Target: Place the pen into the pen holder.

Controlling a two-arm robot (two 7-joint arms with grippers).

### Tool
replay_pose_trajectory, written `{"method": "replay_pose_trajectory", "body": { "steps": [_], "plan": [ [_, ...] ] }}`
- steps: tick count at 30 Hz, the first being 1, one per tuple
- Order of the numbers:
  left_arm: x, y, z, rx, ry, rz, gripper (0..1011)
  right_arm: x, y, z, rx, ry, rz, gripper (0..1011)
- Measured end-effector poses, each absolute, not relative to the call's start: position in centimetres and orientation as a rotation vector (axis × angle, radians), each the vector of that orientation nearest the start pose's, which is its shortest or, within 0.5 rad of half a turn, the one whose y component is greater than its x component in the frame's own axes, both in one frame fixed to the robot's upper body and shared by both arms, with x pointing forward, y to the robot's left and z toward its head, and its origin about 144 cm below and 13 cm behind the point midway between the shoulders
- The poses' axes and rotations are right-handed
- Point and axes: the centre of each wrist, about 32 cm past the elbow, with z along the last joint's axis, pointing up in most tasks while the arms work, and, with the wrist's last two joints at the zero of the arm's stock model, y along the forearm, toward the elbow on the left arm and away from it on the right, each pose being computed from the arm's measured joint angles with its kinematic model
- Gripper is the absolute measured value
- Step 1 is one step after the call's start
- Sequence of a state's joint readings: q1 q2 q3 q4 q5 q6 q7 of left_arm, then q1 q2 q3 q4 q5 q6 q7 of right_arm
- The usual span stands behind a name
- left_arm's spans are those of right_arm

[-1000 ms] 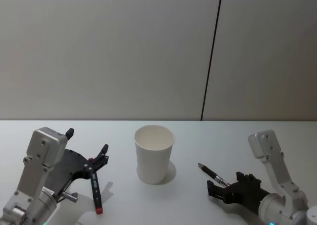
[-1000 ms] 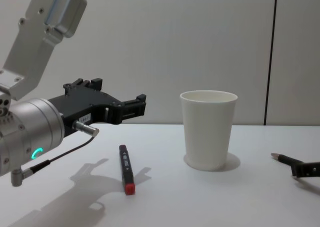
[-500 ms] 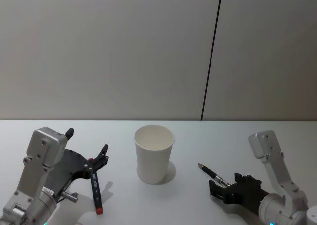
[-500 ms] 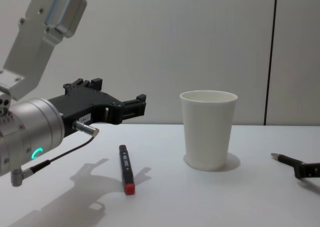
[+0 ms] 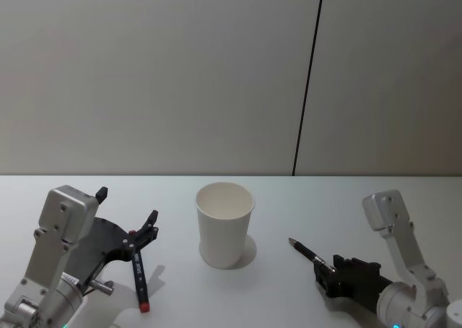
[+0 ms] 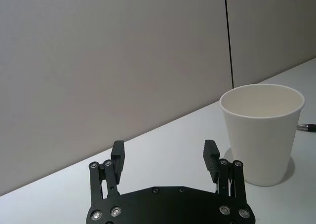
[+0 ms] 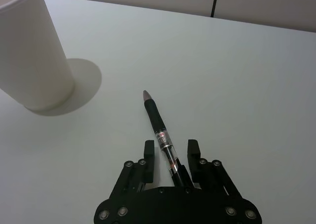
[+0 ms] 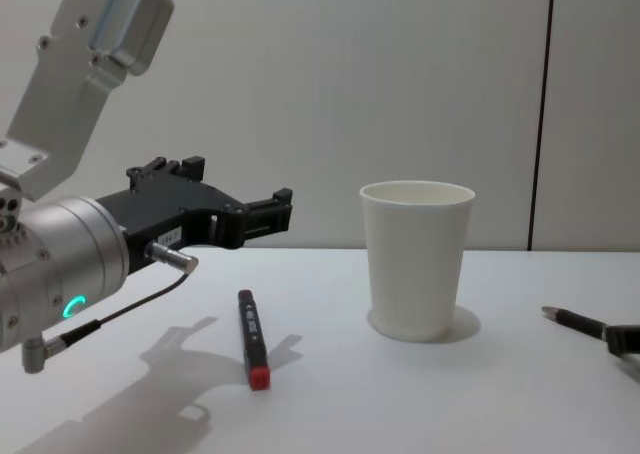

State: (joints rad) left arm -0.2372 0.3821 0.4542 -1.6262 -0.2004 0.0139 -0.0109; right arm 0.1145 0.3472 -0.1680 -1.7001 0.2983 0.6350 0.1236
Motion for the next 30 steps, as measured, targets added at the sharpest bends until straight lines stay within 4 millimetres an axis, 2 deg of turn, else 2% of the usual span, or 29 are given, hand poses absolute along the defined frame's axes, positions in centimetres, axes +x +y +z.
{"method": "replay_pose_trajectory", "body": {
  "steps": [1, 5, 6, 9, 30],
  "plan": [
    [49.20, 19.84, 120.44, 0.061, -0.268, 1.124, 1002, 48.04, -26.41, 121.25, -0.405, 0.283, -1.246, 387],
    [49.20, 19.84, 120.44, 0.061, -0.268, 1.124, 1002, 48.04, -26.40, 121.25, -0.406, 0.284, -1.246, 272],
    [49.20, 19.84, 120.44, 0.061, -0.268, 1.124, 1002, 48.04, -26.40, 121.24, -0.406, 0.284, -1.246, 272],
    [49.20, 19.84, 120.44, 0.061, -0.268, 1.124, 1002, 48.04, -26.40, 121.24, -0.406, 0.284, -1.246, 153],
    [49.20, 19.84, 120.44, 0.061, -0.268, 1.124, 1002, 48.13, -26.69, 121.25, -0.350, 0.297, -1.239, 134]
  ]
}}
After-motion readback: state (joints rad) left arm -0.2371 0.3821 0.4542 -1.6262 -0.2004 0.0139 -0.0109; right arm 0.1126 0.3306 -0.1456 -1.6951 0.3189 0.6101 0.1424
